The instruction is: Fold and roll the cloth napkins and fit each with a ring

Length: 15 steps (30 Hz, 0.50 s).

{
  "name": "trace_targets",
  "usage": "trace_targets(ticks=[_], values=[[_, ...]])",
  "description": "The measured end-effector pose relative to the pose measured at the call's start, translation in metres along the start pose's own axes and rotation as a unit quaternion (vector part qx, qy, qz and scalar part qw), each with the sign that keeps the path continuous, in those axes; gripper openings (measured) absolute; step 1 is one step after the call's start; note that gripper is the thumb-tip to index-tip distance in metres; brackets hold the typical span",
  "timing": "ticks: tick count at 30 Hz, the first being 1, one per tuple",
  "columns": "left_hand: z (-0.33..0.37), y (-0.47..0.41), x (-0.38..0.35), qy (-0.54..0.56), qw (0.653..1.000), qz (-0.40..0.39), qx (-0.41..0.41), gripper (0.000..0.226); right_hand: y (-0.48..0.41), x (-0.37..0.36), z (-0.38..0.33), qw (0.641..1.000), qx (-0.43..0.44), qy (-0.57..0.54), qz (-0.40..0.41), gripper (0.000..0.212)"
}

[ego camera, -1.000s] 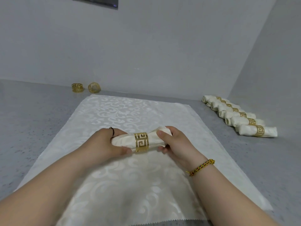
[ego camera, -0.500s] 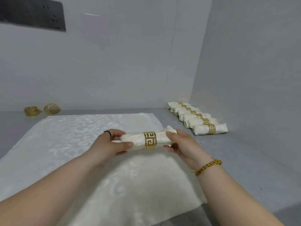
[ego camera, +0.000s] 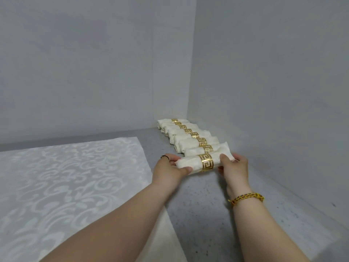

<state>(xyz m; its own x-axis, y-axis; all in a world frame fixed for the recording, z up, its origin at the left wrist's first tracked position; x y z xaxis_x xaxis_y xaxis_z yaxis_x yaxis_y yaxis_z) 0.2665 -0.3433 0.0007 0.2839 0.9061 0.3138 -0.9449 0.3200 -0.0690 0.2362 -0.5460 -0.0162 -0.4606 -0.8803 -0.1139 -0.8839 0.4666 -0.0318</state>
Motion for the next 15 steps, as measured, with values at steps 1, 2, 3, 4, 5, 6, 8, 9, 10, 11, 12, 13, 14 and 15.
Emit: trace_targets(ticks=[1, 2, 3, 4, 5, 6, 8, 9, 10, 11, 12, 13, 14, 15], values=[[-0.001, -0.006, -0.004, -0.005, 1.000, 0.000, -0.001, 0.038, -0.001, 0.001, -0.001, 1.000, 0.007, 0.008, -0.005, 0.042], [0.000, -0.012, -0.009, -0.013, 1.000, 0.001, -0.003, 0.039, -0.004, 0.004, -0.001, 1.000, 0.014, 0.014, -0.010, 0.047], [-0.001, -0.017, -0.012, -0.020, 1.000, 0.006, -0.002, 0.039, -0.006, 0.004, -0.003, 0.999, 0.019, 0.032, -0.014, 0.049], [0.000, -0.023, -0.015, -0.027, 1.000, 0.010, 0.000, 0.040, -0.008, 0.006, -0.004, 0.998, 0.022, 0.056, -0.020, 0.048], [-0.001, -0.027, -0.018, -0.032, 0.999, 0.011, 0.004, 0.040, -0.011, 0.004, -0.004, 0.996, 0.025, 0.078, -0.031, 0.041], [0.000, -0.031, -0.020, -0.038, 0.999, 0.016, 0.006, 0.040, -0.013, 0.000, -0.004, 0.994, 0.030, 0.099, -0.044, 0.029], [0.000, -0.037, -0.024, -0.051, 0.998, 0.021, 0.009, 0.042, -0.015, -0.005, -0.002, 0.987, 0.037, 0.147, -0.053, 0.016], [0.000, -0.040, -0.028, -0.057, 0.998, 0.019, 0.010, 0.042, -0.017, -0.008, 0.001, 0.982, 0.036, 0.174, -0.064, 0.021], [-0.001, -0.043, -0.032, -0.062, 0.998, 0.018, 0.011, 0.042, -0.018, -0.012, 0.004, 0.974, 0.032, 0.207, -0.081, 0.028], [-0.002, -0.045, -0.034, -0.067, 0.997, 0.018, 0.013, 0.043, -0.018, -0.017, 0.005, 0.964, 0.029, 0.243, -0.100, 0.030], [-0.004, -0.048, -0.037, -0.072, 0.997, 0.019, 0.014, 0.043, -0.019, -0.021, 0.007, 0.953, 0.029, 0.278, -0.117, 0.031], [-0.005, -0.050, -0.039, -0.075, 0.997, 0.019, 0.014, 0.043, -0.019, -0.024, 0.009, 0.942, 0.027, 0.307, -0.131, 0.032], [-0.006, -0.051, -0.039, -0.081, 0.996, 0.021, 0.013, 0.043, -0.017, -0.027, 0.010, 0.931, 0.024, 0.336, -0.141, 0.034], [-0.006, -0.053, -0.040, -0.091, 0.996, 0.019, 0.011, 0.042, -0.017, -0.028, 0.011, 0.919, 0.022, 0.368, -0.143, 0.038]])
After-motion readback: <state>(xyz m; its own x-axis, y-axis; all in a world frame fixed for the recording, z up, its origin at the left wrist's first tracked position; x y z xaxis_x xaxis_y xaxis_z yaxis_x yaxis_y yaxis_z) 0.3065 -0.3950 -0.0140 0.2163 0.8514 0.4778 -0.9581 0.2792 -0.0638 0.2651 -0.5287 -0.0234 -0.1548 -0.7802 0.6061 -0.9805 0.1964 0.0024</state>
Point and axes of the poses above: each hand's wrist, its own y-axis away from the middle knuckle, its own x-axis out of the back of the hand, z = x × y, the point moved 9 cm from there along -y, towards the middle knuckle, and after that the axes turned 14 degrees about -z, right-handed, at the moved point
